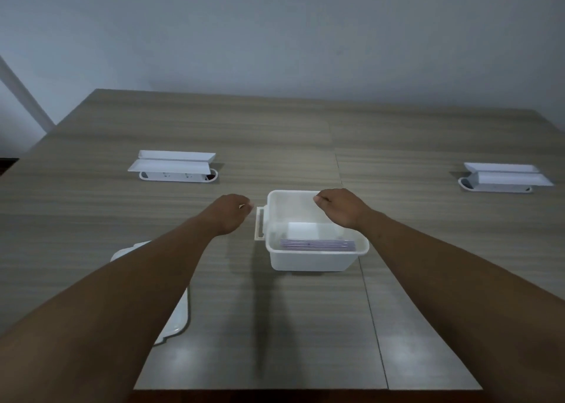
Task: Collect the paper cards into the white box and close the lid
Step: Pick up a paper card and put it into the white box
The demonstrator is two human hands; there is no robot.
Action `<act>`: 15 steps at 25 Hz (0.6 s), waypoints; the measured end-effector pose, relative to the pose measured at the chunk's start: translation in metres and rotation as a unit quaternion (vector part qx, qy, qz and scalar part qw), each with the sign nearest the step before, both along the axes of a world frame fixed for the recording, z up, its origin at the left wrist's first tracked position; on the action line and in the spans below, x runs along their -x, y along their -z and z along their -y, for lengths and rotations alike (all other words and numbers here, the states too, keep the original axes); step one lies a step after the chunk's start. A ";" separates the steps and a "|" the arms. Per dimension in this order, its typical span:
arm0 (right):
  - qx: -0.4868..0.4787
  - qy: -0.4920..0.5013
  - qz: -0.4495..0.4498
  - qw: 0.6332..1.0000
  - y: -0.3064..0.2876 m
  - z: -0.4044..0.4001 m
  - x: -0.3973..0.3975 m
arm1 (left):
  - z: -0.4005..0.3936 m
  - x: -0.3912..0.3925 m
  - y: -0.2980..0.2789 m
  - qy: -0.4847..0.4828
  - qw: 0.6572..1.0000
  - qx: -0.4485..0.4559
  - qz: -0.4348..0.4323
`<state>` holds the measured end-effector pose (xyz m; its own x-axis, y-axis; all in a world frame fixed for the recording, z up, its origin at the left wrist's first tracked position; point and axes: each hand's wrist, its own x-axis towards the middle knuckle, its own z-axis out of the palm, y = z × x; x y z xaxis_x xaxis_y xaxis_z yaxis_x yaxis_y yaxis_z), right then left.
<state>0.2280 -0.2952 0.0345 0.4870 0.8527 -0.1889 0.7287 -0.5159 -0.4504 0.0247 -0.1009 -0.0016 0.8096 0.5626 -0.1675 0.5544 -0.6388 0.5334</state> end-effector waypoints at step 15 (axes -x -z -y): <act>-0.030 0.057 -0.002 0.998 0.075 -0.145 0.208 | -0.141 0.224 0.075 -0.143 0.988 -0.021 -0.048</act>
